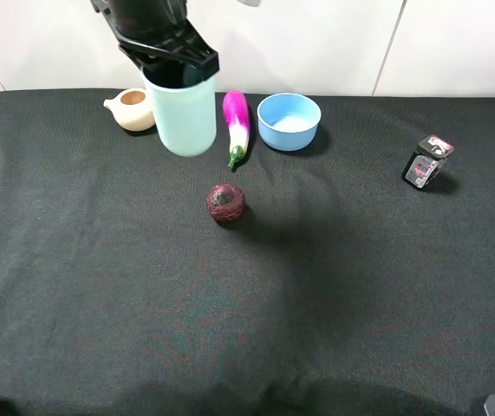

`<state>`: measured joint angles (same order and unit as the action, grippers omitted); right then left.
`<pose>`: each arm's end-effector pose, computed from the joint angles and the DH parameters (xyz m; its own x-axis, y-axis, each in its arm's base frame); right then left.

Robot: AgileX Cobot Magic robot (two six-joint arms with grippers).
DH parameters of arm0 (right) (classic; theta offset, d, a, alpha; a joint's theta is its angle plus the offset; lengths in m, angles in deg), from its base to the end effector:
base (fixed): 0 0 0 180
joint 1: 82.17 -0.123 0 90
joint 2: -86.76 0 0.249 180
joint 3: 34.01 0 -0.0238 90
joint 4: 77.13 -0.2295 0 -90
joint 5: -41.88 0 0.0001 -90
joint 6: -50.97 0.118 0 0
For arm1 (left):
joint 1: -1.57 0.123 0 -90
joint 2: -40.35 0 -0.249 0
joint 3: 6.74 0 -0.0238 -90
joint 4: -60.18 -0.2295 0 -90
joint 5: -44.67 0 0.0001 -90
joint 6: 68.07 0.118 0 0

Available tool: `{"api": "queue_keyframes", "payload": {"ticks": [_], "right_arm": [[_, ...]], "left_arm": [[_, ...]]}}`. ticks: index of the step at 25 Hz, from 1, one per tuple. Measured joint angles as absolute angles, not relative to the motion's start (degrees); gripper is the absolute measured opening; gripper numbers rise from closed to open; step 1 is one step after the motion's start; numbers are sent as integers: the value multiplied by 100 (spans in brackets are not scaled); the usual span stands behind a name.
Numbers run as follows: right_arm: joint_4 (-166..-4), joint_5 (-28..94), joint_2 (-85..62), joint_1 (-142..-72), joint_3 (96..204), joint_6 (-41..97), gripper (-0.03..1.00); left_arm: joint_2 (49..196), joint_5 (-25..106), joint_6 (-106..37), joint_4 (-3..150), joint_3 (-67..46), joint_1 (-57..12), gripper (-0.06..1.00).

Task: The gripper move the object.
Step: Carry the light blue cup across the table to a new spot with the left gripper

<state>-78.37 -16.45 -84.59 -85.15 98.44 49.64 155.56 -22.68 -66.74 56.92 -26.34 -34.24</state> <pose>0.0384 0.0042 0.2588 -0.4137 -0.0334 -0.9098 -0.0736 0.9973 -0.0031 0.3047 -0.2122 0.2369 -0.7486 0.5957 -0.2910 0.6062 0.7928 0.0634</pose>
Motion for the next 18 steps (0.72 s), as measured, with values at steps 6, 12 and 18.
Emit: {"api": "queue_keyframes", "payload": {"ticks": [6,12,18], "right_arm": [[-7837,-1645,-8459,-8515,9844,4964,69],[-7837,-1645,-8459,-8515,9844,4964,69],[-7837,-1645,-8459,-8515,9844,4964,69]], "left_arm": [[15551,-2133,-6668,5698,-2565,-3022,12],[15551,-1640,-6585,5917,-2124,-2561,12],[15551,-1279,-6567,5962,-1730,-2257,12]]}}
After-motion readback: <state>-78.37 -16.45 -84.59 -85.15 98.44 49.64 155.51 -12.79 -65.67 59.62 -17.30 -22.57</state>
